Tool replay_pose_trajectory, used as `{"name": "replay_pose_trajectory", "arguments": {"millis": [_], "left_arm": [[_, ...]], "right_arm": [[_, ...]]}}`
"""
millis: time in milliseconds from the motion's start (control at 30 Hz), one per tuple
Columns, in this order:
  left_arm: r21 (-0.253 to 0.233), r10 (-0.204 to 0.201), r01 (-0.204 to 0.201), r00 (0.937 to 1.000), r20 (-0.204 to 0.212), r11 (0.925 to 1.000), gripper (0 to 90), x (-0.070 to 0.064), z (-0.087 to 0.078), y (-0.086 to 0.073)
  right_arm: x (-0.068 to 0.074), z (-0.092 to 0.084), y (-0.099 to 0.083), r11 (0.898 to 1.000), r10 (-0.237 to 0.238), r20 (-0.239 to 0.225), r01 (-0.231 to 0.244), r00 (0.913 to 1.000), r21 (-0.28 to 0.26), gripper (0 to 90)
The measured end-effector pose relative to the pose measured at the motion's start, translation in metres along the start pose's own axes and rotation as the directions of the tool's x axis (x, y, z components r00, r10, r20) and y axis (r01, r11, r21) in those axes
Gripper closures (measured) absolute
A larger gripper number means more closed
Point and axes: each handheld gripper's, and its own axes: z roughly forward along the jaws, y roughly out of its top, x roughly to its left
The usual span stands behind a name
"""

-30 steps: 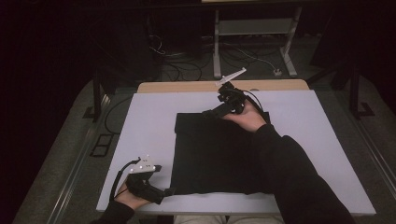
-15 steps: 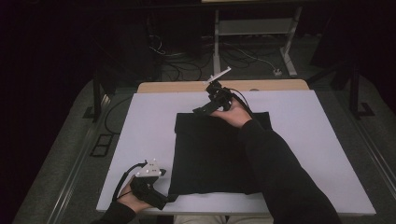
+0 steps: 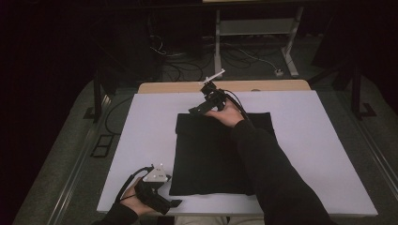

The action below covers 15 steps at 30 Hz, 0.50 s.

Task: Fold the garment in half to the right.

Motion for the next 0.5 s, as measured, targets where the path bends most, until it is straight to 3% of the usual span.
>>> {"name": "replay_pose_trajectory", "arguments": {"millis": [167, 500], "left_arm": [[-0.018, -0.001, 0.001, 1.0, -0.007, 0.9998, 15.6, 0.0, 0.0, 0.0], [-0.026, 0.006, -0.008, 0.9982, -0.06, 0.9996, 33.3, 0.002, 0.0, 0.002]], "right_arm": [[-0.004, 0.009, 0.001, 1.0, 0.003, 0.014, -0.003, 0.9999, -0.008, 0.0], [-0.009, 0.029, 0.002, 1.0, 0.016, 0.028, -0.016, 0.9995, -0.006, 0.0]]}}
